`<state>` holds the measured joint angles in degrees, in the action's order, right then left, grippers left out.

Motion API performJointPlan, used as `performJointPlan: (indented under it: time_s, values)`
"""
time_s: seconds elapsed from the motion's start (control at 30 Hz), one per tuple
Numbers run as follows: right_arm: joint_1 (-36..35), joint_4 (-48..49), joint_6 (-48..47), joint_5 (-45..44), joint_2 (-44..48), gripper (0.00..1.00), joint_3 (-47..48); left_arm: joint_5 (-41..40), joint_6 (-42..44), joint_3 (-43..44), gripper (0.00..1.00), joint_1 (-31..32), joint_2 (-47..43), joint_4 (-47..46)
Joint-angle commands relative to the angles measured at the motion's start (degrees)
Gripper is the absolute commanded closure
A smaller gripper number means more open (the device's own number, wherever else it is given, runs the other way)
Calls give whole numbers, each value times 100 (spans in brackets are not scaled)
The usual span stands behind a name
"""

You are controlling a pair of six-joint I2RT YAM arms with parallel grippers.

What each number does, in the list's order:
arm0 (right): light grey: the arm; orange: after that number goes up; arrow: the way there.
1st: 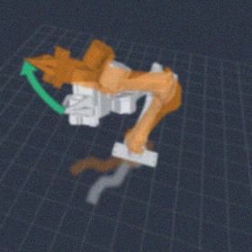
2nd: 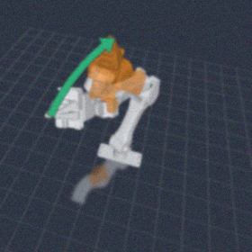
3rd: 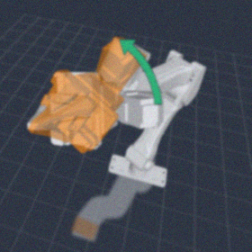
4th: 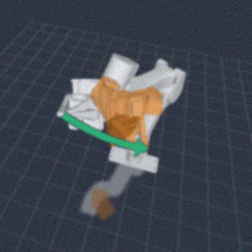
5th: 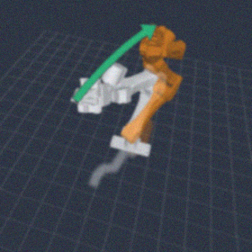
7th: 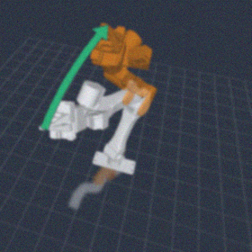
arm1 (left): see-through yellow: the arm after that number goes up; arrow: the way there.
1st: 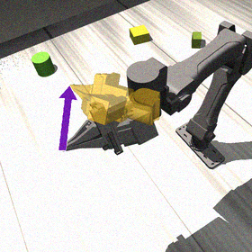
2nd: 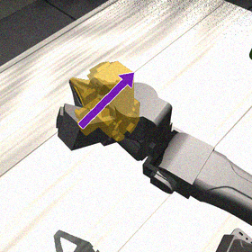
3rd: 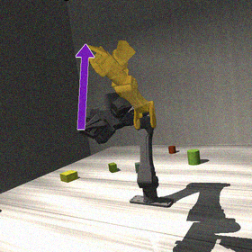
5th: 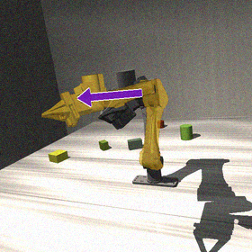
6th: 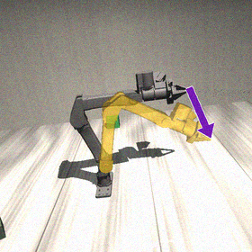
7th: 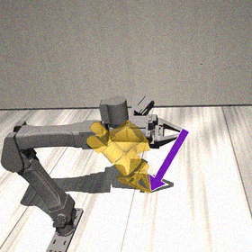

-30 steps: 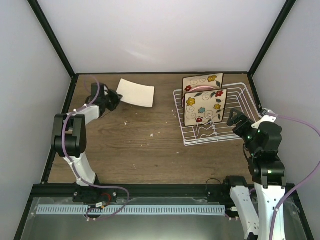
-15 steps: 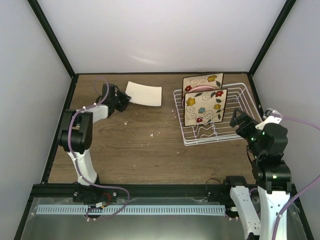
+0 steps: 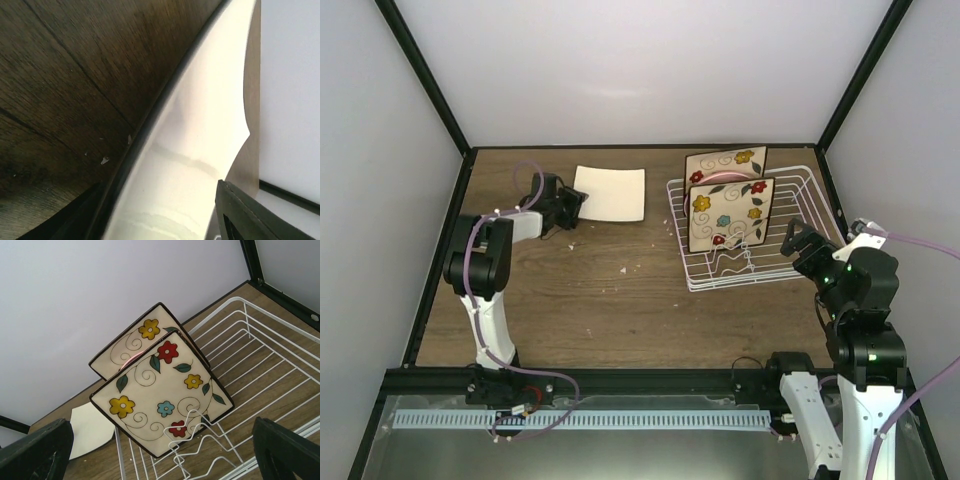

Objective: Unload the plates from the dish rack

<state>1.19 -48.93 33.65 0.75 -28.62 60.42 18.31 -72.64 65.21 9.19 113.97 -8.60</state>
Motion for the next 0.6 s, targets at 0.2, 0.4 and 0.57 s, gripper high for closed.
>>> performJointPlan:
  time_s: [0.2,0.4,0.57]
  values:
    - [-57,25,-51,27,-181,0,259,103,-224,198,0,54,259,-324]
    - [-53,91,-82,82,-287,0,242,114,-241,-122,0,16,44,107]
    - [-54,81,-153,85,-281,0,220,56,-102,-779,0,-38,-476,674]
